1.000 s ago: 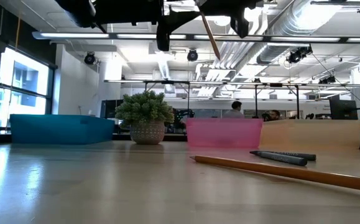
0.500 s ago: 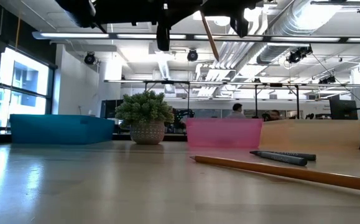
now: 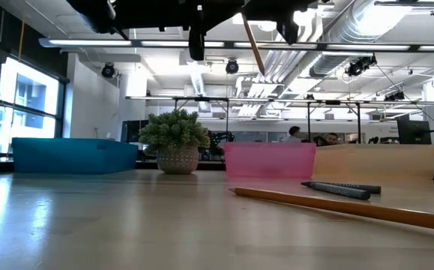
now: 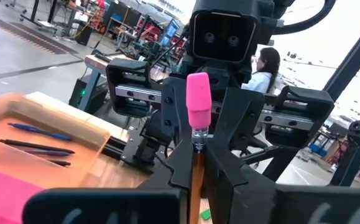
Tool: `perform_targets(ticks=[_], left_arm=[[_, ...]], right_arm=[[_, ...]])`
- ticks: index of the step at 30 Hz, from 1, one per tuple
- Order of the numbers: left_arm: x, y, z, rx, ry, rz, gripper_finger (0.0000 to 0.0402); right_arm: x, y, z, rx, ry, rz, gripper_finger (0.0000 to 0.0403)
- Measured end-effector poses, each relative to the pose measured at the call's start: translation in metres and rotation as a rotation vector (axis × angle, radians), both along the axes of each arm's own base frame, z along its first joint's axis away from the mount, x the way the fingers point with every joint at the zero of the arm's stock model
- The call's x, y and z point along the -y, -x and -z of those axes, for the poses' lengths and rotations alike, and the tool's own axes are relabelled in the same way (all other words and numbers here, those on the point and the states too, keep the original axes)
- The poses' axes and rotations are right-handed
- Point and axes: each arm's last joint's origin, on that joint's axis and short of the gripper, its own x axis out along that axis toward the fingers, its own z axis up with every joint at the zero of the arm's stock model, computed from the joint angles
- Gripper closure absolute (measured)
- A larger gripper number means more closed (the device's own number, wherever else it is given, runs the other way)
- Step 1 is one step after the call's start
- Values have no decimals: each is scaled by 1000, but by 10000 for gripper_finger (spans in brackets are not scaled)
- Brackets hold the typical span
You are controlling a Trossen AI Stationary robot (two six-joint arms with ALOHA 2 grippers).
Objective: Sort crayons/erasers/pens/pencils in bins
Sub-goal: Put the orange pencil into the blue bin
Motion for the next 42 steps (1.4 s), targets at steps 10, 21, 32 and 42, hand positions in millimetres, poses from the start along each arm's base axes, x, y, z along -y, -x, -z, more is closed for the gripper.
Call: perform_targets(ticks=[10, 21, 32, 42], left_arm=[[-1, 0, 1, -10, -51, -20, 393], [-12, 3, 5, -71, -49, -94, 394], [-6, 2, 16, -197, -125, -68, 394], [-5, 2, 17, -204, -136, -65, 394]], right_arm=[[7, 3, 2, -35, 7, 27, 271], [24, 31, -24, 54, 13, 89, 236], [47, 12, -33, 254, 70, 136, 236], [47, -11, -6, 150, 39, 76, 236]])
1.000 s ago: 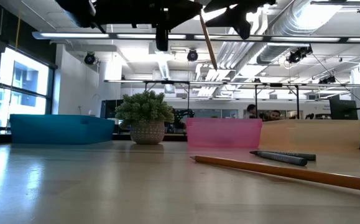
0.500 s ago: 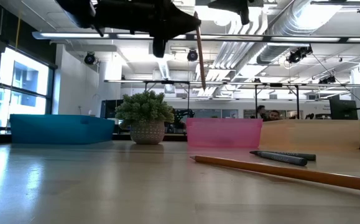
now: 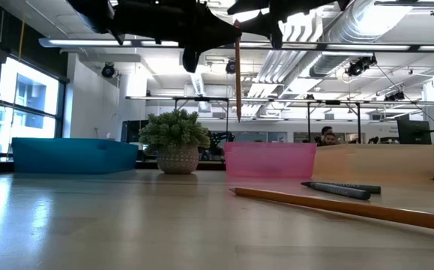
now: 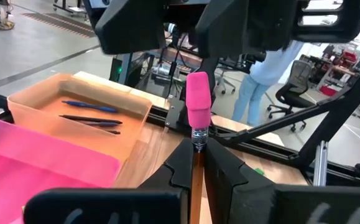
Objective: Sort crayons/erasers/pens/pencils in bins
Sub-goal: Put the orange pencil into the blue bin
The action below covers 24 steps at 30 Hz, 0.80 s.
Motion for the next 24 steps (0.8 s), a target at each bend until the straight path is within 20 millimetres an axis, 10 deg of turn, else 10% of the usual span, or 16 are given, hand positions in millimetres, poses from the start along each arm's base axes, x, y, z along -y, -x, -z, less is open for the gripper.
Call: perform_targets(ticks=[24], left_arm=[[-2, 0, -1, 4, -22, -36, 394]], right_arm=[[-1, 2, 8, -81, -61, -15, 236]])
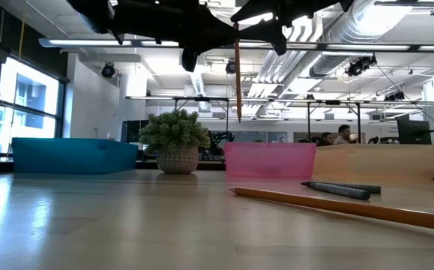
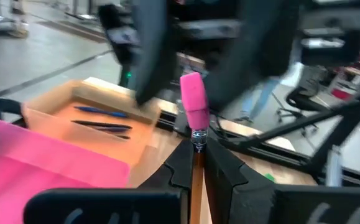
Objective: Sort crayons/erasers/pens/pencils in bins
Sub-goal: Put the orange pencil into the blue bin
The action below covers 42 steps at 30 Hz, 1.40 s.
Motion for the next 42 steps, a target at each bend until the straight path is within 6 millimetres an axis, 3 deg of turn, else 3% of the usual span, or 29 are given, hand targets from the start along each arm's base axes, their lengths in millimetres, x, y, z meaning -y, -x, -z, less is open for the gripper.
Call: perform_targets(ticks=[16, 30, 36, 42], left_arm=[[-5, 1, 0, 0, 23, -48, 394], [-6, 4, 0, -27, 15, -89, 394], [-6, 23, -12, -122, -34, -199, 394], [-14, 60, -38, -161, -34, -320, 394]], right_arm=[[1, 0, 0, 1, 27, 1, 236], [22, 6, -11, 82, 71, 74, 236], [28, 19, -24, 122, 125, 96, 236], [31, 29, -31, 127, 187, 104, 236]])
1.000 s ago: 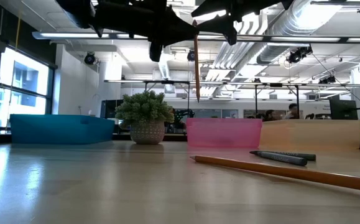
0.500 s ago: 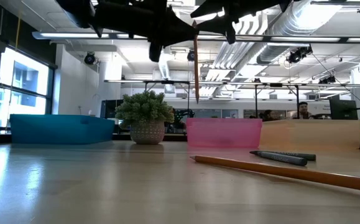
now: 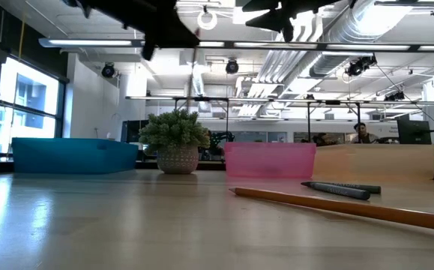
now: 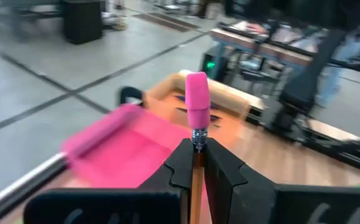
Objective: Sort crayons/erasers/pens/pencils in bins
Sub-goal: Put the orange pencil into the blue bin
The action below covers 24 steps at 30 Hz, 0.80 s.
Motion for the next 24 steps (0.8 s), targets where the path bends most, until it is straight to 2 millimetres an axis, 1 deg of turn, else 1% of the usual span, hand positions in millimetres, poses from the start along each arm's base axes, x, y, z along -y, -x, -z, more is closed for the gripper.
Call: perform_targets(ticks=[3, 8, 12, 14, 18, 24], left_arm=[[-2, 23, -12, -22, -7, -81, 394], [-6, 64, -27, -93, -42, -232, 394], [-11, 92, -30, -167, -53, -362, 394], [-14, 103, -29, -203, -42, -417, 394], [-21, 118, -22, -271, 21, -497, 394], [-28, 127, -1, -425, 185, -583, 394]], right_arm=[[2, 2, 0, -14, 1, 7, 236], [4, 4, 5, -68, 4, 11, 236], [4, 5, 8, -101, -4, 14, 236], [4, 5, 9, -107, -6, 14, 236], [4, 5, 10, -112, -8, 14, 236], [4, 5, 10, -116, -9, 14, 236]])
